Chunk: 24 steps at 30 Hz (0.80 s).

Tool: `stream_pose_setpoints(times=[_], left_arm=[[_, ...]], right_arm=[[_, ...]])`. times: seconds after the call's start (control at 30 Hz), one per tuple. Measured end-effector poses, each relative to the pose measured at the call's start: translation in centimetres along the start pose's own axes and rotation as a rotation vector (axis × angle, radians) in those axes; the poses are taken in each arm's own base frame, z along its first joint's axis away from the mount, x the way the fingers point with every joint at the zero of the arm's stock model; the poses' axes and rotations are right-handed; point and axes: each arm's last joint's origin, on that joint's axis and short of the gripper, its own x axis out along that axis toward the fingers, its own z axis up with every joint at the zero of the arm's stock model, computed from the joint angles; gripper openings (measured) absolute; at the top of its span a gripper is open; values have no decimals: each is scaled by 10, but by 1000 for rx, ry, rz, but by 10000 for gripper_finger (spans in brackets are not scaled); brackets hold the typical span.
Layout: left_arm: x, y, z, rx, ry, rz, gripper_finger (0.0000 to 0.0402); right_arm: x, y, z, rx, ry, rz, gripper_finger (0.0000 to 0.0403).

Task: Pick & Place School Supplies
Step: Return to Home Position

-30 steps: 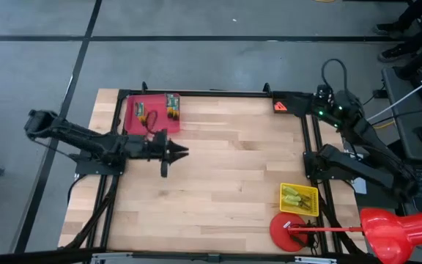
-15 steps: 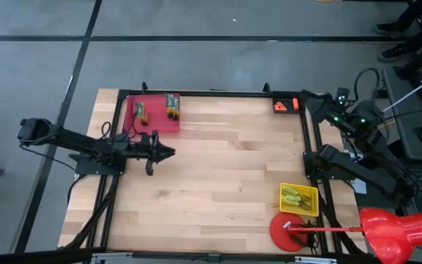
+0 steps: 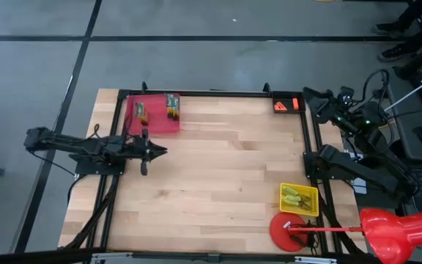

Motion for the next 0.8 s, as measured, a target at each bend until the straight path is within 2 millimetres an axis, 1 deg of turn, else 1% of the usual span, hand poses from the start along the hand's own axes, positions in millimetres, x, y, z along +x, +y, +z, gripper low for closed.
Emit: stream_pose_setpoints(times=[0.1, 0.2, 0.43, 0.67, 0.8], left_arm=[[-7, 6, 0, -8, -13, 1, 33], [-11, 10, 5, -8, -71, -19, 22], [-12, 20, 7, -29, -82, -10, 3], [-13, 17, 7, -28, -74, -43, 5], [-12, 15, 6, -25, -64, -31, 7]], right_arm=[[0, 2, 2, 6, -18, 19, 226], [0, 2, 2, 4, -18, 33, 226], [0, 5, 0, 2, 46, 113, 226], [-2, 6, 1, 1, 49, 128, 226], [-2, 6, 1, -12, 48, 129, 226]])
